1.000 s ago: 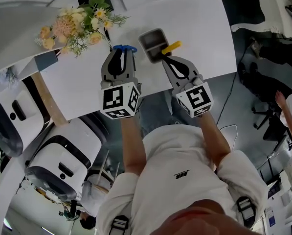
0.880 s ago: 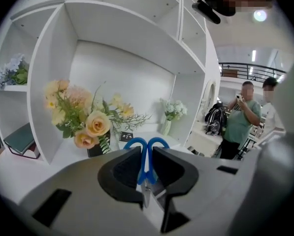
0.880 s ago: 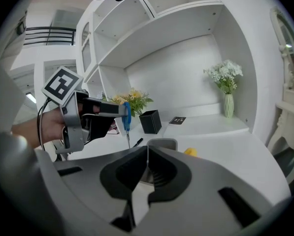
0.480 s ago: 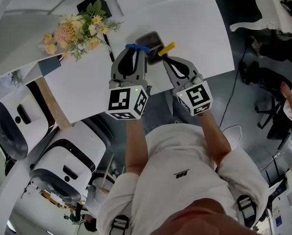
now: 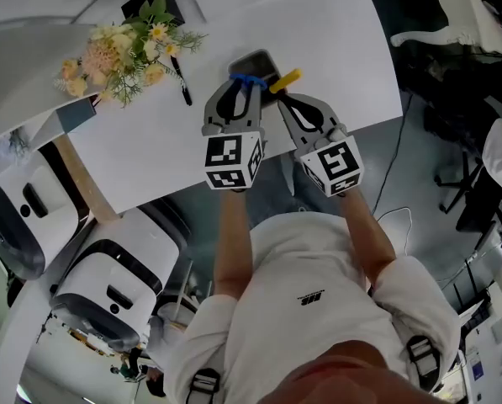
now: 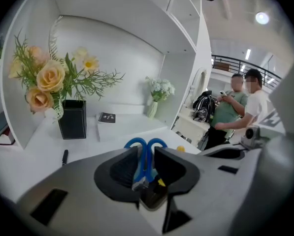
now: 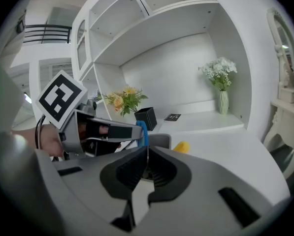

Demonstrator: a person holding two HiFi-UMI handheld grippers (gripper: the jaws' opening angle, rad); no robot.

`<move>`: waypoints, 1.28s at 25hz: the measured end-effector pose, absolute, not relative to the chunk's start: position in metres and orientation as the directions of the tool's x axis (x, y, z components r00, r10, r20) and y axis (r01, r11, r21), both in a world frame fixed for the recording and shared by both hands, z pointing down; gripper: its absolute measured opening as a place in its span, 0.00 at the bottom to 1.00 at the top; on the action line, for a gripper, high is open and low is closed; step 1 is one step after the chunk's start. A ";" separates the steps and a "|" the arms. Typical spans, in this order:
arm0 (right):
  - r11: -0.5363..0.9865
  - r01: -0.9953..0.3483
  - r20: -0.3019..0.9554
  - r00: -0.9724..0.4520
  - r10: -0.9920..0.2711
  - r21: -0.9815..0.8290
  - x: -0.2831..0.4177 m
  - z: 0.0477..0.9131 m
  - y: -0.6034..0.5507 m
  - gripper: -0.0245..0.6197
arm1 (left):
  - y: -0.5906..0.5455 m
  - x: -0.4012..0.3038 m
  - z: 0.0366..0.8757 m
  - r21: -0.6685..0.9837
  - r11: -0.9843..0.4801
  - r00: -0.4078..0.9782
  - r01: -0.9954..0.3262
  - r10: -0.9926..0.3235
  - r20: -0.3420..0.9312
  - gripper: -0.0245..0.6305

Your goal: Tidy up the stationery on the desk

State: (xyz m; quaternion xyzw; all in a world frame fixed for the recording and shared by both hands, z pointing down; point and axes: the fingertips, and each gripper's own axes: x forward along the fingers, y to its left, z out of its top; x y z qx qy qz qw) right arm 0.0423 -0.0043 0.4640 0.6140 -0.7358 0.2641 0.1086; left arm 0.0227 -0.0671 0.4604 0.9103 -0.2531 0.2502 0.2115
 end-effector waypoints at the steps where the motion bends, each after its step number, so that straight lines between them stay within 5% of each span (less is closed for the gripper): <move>1: 0.108 -0.961 0.484 -0.223 -0.846 -0.255 0.041 0.464 -0.005 0.04 | -0.066 0.022 0.460 0.267 -0.785 0.755 -0.559 -0.347 0.557 0.04; 32: 0.249 -0.932 0.500 -0.353 -0.791 -0.265 -0.056 0.469 -0.055 0.04 | -0.166 -0.106 0.553 0.085 -0.655 0.523 -0.751 -0.513 0.681 0.04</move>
